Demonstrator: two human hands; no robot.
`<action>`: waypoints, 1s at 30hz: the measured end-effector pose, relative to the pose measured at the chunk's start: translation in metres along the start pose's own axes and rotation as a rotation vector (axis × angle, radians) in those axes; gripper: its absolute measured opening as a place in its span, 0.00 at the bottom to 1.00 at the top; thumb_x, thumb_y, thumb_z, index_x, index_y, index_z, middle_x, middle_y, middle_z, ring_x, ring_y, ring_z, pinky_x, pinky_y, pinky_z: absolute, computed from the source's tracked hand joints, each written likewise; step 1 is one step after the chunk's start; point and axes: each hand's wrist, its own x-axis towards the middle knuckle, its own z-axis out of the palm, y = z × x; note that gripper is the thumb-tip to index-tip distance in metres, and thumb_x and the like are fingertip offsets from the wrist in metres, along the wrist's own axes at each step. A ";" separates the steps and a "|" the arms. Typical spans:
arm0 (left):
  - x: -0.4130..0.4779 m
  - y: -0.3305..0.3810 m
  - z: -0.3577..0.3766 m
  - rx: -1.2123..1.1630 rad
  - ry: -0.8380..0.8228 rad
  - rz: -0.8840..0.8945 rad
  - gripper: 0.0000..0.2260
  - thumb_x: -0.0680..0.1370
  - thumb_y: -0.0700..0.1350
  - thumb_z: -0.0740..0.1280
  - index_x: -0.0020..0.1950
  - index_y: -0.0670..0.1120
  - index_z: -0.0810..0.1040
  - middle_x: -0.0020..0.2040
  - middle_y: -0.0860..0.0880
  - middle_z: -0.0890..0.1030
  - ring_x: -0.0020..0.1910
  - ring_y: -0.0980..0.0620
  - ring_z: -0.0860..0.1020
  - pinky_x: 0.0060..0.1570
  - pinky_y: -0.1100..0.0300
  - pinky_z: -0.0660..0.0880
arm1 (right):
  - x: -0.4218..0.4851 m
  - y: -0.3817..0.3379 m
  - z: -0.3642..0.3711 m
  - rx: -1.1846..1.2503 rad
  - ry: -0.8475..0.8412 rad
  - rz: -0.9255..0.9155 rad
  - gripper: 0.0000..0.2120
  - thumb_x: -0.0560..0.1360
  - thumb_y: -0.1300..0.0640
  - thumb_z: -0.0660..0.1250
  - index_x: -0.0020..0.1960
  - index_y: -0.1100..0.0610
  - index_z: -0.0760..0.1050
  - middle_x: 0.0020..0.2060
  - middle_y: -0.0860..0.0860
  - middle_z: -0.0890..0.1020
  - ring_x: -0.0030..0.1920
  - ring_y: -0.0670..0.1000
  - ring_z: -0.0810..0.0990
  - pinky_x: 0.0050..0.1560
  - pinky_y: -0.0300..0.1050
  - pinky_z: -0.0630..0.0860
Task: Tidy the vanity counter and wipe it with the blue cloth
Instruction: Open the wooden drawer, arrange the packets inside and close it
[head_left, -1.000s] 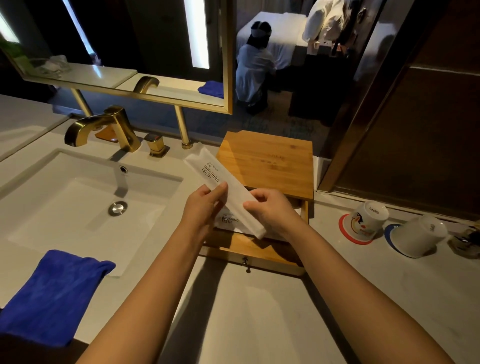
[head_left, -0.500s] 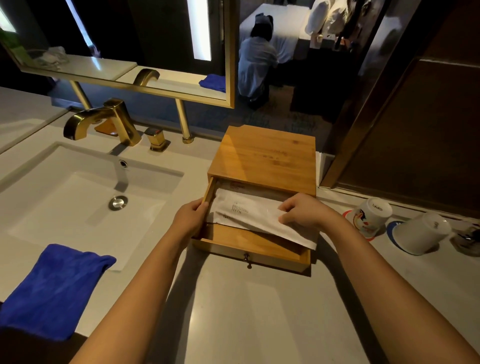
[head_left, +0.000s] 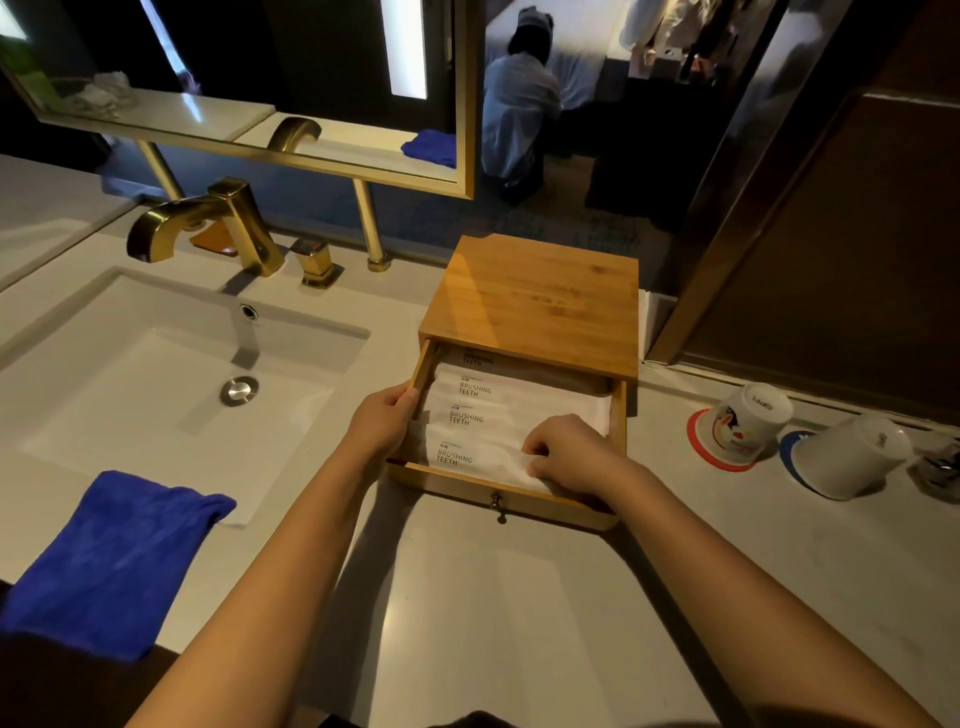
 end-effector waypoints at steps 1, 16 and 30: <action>0.000 0.000 0.001 0.002 0.001 0.001 0.12 0.81 0.47 0.55 0.52 0.50 0.79 0.42 0.52 0.81 0.43 0.54 0.79 0.37 0.61 0.74 | -0.001 -0.002 0.004 -0.053 0.057 -0.016 0.12 0.72 0.63 0.66 0.31 0.53 0.74 0.33 0.51 0.74 0.36 0.52 0.75 0.32 0.38 0.68; 0.004 -0.005 0.001 -0.032 -0.021 -0.008 0.13 0.81 0.46 0.55 0.49 0.47 0.79 0.39 0.49 0.80 0.38 0.51 0.78 0.39 0.58 0.74 | 0.001 -0.004 0.016 -0.156 0.135 -0.092 0.09 0.78 0.55 0.59 0.47 0.57 0.76 0.45 0.53 0.77 0.43 0.51 0.75 0.42 0.45 0.74; 0.053 0.051 0.020 0.451 0.008 0.553 0.16 0.78 0.49 0.59 0.64 0.45 0.65 0.62 0.42 0.71 0.61 0.45 0.70 0.59 0.51 0.69 | -0.032 -0.001 0.023 -0.049 0.265 -0.159 0.15 0.79 0.51 0.57 0.51 0.57 0.79 0.49 0.53 0.79 0.50 0.49 0.73 0.52 0.48 0.75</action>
